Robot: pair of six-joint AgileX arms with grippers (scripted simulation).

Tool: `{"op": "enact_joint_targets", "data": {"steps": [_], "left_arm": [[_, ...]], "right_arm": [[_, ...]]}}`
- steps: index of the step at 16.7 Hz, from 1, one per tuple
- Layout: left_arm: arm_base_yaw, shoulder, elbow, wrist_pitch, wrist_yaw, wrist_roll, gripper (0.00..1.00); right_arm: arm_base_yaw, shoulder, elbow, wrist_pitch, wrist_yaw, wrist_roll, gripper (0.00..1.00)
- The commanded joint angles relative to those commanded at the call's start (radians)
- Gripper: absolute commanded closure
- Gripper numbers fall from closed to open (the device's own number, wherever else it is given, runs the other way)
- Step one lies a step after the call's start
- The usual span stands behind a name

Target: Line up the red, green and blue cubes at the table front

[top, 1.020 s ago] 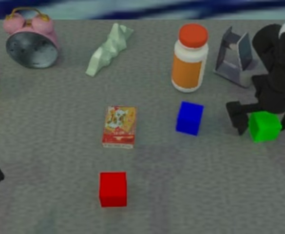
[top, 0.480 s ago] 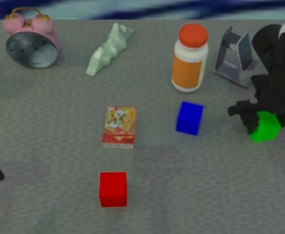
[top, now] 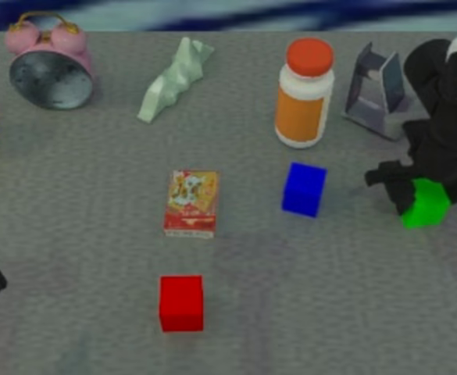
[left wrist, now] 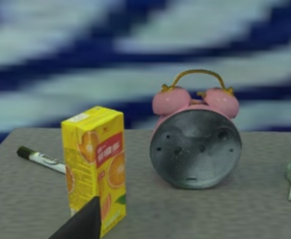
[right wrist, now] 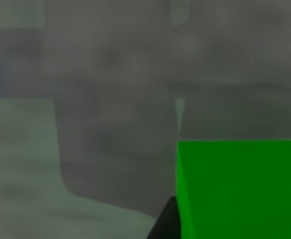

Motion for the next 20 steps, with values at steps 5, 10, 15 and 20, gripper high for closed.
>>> {"op": "enact_joint_targets", "data": {"steps": [5,10,15,20], "left_arm": [[0.0,0.0,0.0,0.0,0.0,0.0,0.0],[0.0,0.0,0.0,0.0,0.0,0.0,0.0],[0.0,0.0,0.0,0.0,0.0,0.0,0.0],[0.0,0.0,0.0,0.0,0.0,0.0,0.0]], "right_arm": [[0.0,-0.01,0.015,-0.019,0.001,-0.001,1.0],[0.004,-0.066,0.118,-0.191,0.001,-0.001,1.0],[0.006,-0.094,0.155,-0.244,0.0,-0.002,1.0],[0.068,-0.089,0.157,-0.251,0.001,0.07,1.0]]}}
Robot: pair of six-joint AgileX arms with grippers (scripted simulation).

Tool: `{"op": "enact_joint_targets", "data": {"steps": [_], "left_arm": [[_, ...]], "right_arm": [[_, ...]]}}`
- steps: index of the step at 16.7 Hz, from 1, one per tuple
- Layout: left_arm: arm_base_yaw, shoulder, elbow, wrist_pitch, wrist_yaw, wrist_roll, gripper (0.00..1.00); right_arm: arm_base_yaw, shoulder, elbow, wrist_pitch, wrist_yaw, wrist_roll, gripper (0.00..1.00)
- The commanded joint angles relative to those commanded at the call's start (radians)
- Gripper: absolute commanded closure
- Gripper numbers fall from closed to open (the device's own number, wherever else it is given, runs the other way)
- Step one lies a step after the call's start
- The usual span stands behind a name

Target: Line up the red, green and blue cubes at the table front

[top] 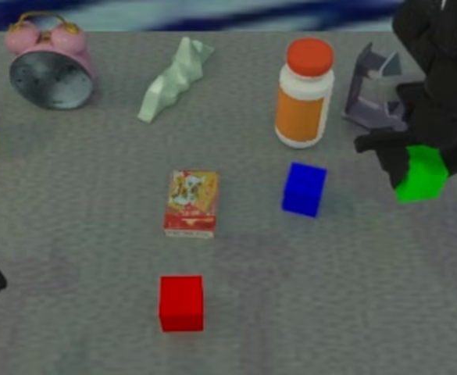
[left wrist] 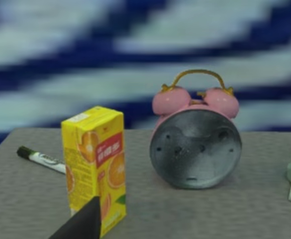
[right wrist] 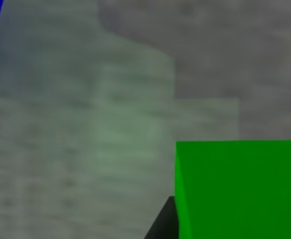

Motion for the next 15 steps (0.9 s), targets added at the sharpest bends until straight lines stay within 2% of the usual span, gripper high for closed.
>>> {"op": "enact_joint_targets", "data": {"steps": [3,10,13,15], "left_arm": [[0.0,0.0,0.0,0.0,0.0,0.0,0.0],[0.0,0.0,0.0,0.0,0.0,0.0,0.0],[0.0,0.0,0.0,0.0,0.0,0.0,0.0],[0.0,0.0,0.0,0.0,0.0,0.0,0.0]], "right_arm": [[0.132,-0.009,-0.002,-0.013,0.001,0.158,1.0],[0.506,-0.062,-0.036,-0.036,0.0,0.644,1.0],[0.596,-0.089,-0.05,-0.033,0.002,0.738,1.0],[0.606,-0.093,-0.052,-0.032,0.002,0.748,1.0]]}}
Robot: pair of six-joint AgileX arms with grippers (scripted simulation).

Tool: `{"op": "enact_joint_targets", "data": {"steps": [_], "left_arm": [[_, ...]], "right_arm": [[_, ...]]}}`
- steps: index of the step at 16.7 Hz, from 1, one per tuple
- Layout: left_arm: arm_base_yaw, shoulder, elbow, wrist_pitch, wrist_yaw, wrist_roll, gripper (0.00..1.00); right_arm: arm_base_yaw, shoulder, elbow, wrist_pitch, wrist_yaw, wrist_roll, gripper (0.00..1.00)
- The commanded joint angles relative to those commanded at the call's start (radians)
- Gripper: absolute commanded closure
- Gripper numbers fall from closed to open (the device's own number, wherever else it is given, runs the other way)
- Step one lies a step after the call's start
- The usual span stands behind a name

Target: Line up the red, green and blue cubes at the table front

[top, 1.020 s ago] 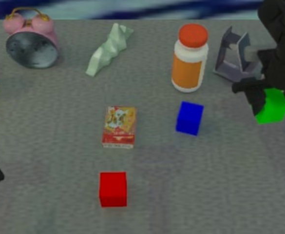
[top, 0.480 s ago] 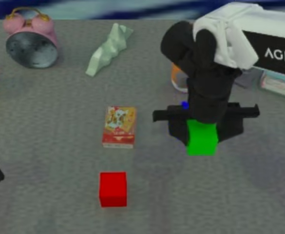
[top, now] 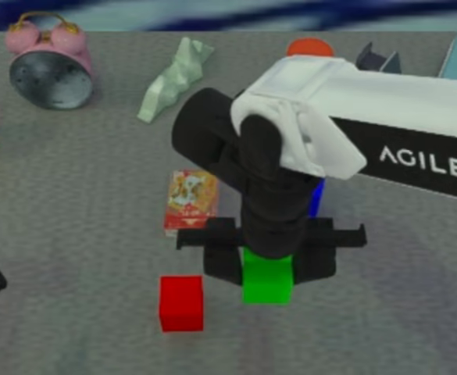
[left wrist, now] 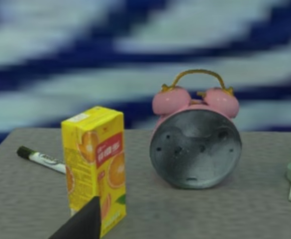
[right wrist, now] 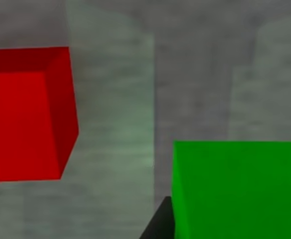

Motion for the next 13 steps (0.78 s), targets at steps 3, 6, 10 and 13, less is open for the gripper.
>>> {"op": "enact_joint_targets", "data": {"steps": [3,6,10,13], "left_arm": [[0.0,0.0,0.0,0.0,0.0,0.0,0.0],[0.0,0.0,0.0,0.0,0.0,0.0,0.0],[0.0,0.0,0.0,0.0,0.0,0.0,0.0],[0.0,0.0,0.0,0.0,0.0,0.0,0.0]], "right_arm": [[-0.003,0.004,0.004,0.001,-0.002,0.001,1.0],[-0.002,0.016,-0.027,0.042,-0.001,-0.001,1.0],[-0.001,0.058,-0.124,0.188,0.0,0.002,1.0],[0.002,0.081,-0.169,0.25,0.001,0.003,1.0]]}}
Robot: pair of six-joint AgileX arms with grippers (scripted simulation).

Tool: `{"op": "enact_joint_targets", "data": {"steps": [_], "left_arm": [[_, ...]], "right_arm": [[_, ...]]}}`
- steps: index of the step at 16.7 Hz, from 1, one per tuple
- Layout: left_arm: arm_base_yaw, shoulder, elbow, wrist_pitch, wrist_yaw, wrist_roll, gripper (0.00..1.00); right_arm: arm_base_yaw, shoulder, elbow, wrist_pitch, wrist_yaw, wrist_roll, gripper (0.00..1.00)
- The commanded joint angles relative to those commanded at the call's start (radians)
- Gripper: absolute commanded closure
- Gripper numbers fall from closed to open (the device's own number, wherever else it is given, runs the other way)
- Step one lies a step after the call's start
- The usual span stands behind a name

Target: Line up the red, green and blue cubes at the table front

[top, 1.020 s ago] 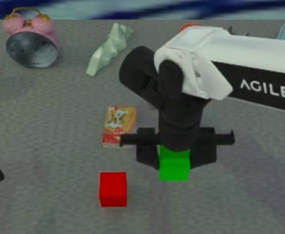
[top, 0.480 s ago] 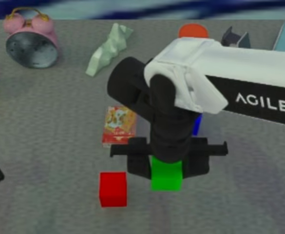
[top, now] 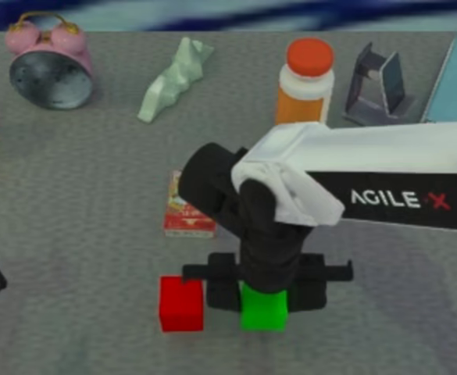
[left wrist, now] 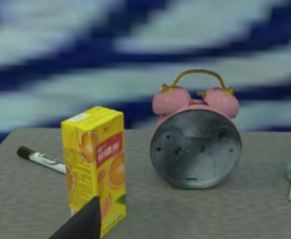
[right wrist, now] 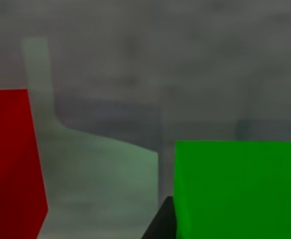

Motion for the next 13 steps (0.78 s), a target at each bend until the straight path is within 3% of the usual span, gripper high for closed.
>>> {"op": "enact_joint_targets", "data": {"steps": [3,13], "left_arm": [[0.0,0.0,0.0,0.0,0.0,0.0,0.0],[0.0,0.0,0.0,0.0,0.0,0.0,0.0]], "right_arm": [[0.0,0.001,-0.001,0.001,0.0,0.0,1.0],[0.0,0.001,-0.001,0.001,0.0,0.0,0.25]]}}
